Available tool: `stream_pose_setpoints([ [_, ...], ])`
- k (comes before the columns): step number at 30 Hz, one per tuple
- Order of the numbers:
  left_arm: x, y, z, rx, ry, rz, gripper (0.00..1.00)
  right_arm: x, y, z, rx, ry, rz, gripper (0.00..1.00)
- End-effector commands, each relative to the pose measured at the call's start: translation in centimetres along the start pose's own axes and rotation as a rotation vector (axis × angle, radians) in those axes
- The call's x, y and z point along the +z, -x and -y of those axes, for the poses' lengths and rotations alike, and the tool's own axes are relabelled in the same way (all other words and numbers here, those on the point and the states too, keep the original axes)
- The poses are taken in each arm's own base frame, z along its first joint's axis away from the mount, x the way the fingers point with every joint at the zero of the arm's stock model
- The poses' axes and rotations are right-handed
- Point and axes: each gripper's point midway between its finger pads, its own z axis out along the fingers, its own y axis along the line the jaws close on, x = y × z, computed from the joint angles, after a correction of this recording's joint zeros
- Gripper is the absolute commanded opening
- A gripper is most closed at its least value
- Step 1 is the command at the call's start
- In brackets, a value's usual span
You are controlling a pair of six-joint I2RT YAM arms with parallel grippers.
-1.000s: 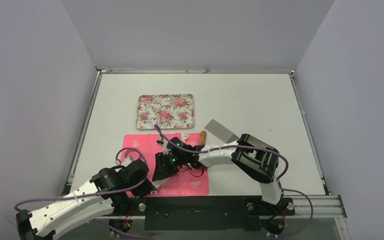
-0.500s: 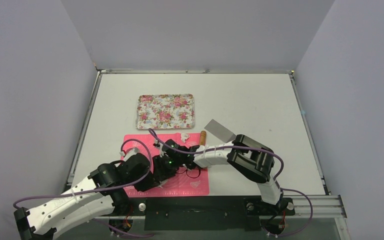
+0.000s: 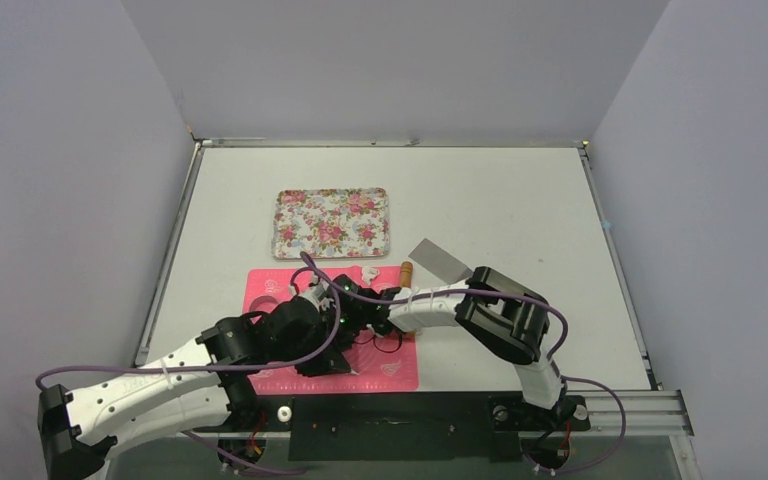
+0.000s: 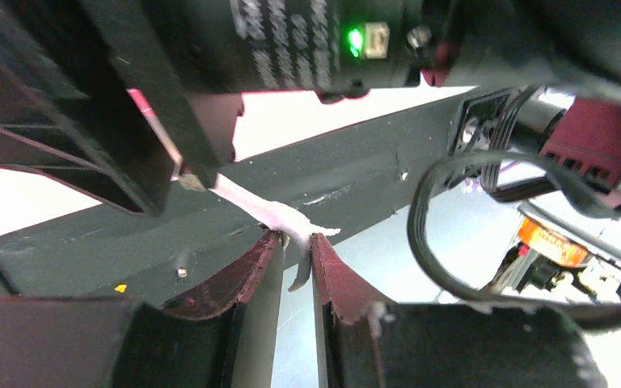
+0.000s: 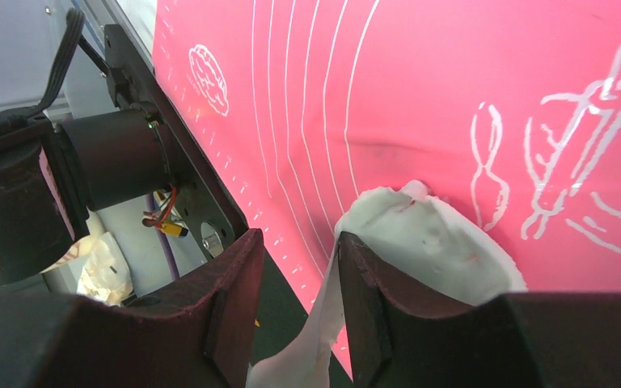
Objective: Roll out the dumpling wrappers from the dough
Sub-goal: Remove the dumpling wrapper from the work surface.
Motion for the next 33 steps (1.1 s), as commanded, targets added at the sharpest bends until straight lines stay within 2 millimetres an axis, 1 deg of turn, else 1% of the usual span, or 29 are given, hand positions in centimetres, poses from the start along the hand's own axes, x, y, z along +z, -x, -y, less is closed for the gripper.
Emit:
stream_pose_setpoints([
  [1,-1.0,-0.3,5.1,0.092,-0.176,-0.017,0.17,-0.9,2.8,0.5,0.002,-0.006,0.083,0.37],
  [3,-0.8,-0.8,5.5,0.115,-0.181,-0.031,0.17,-1.1,2.8,0.2,-0.001,0.010,0.081,0.37],
  [6,-0.7,-1.6,5.6,0.145,-0.159,-0.048,0.18,-1.4,2.9,-0.5,-0.009,0.039,0.076,0.37],
  [10,-0.3,-1.8,5.0,0.160,-0.097,-0.054,0.18,-1.9,3.1,-1.8,-0.025,0.087,0.073,0.37],
  [11,-0.2,-1.7,4.7,0.161,-0.079,-0.055,0.18,-2.0,3.0,-2.1,-0.028,0.108,0.068,0.37],
  [12,-0.1,-1.8,4.3,0.159,-0.055,-0.056,0.18,-2.3,3.4,-2.6,-0.029,0.130,0.081,0.37],
  [13,-0.1,-1.5,4.3,0.157,-0.046,-0.045,0.18,-2.5,3.3,-2.7,-0.026,0.148,0.075,0.37],
  [14,-0.1,-1.3,4.0,0.156,-0.028,-0.036,0.18,-3.0,4.0,-3.3,-0.021,0.175,0.099,0.37],
  [15,-0.1,-1.3,3.8,0.153,-0.022,-0.031,0.18,-3.3,3.8,-3.2,-0.012,0.189,0.098,0.37],
  [16,-0.2,-1.3,3.6,0.150,-0.011,-0.030,0.18,-4.1,4.8,-4.0,-0.008,0.223,0.132,0.38],
  [17,-0.2,-1.0,3.4,0.139,0.000,-0.017,0.18,-4.5,4.7,-3.9,0.000,0.237,0.130,0.39],
  [18,-0.2,-0.8,2.8,0.131,0.016,-0.001,0.18,-5.5,5.7,-4.8,-0.001,0.275,0.165,0.40],
  [19,-0.2,-0.8,2.6,0.114,0.024,0.004,0.18,-5.9,5.6,-4.8,0.003,0.290,0.164,0.40],
  [20,-0.3,-0.7,2.1,0.102,0.033,0.013,0.18,-7.0,6.4,-5.6,-0.003,0.320,0.193,0.41],
  [23,-0.4,-0.6,1.2,0.041,0.042,0.032,0.18,-8.7,6.7,-6.6,-0.021,0.368,0.208,0.43],
  [25,-0.5,-0.5,0.4,0.002,0.053,0.049,0.18,-9.4,6.7,-7.0,-0.034,0.383,0.212,0.44],
  [27,-0.6,-0.3,-0.7,-0.043,0.084,0.071,0.18,-9.8,6.6,-6.8,-0.035,0.379,0.220,0.45],
  [29,-0.8,0.2,-2.6,-0.091,0.158,0.111,0.18,-10.0,6.6,-5.8,-0.025,0.341,0.231,0.45],
  [30,-0.9,0.4,-3.0,-0.121,0.179,0.124,0.18,-9.9,6.5,-5.0,-0.019,0.309,0.238,0.45],
  [31,-1.0,0.6,-3.8,-0.133,0.215,0.139,0.18,-9.9,6.0,-3.9,-0.029,0.259,0.229,0.47],
  [32,-1.1,0.8,-4.0,-0.154,0.228,0.149,0.18,-9.7,6.0,-2.6,-0.067,0.198,0.250,0.47],
  [33,-1.1,0.9,-4.3,-0.159,0.246,0.158,0.18,-9.9,5.2,-1.2,-0.060,0.129,0.230,0.48],
])
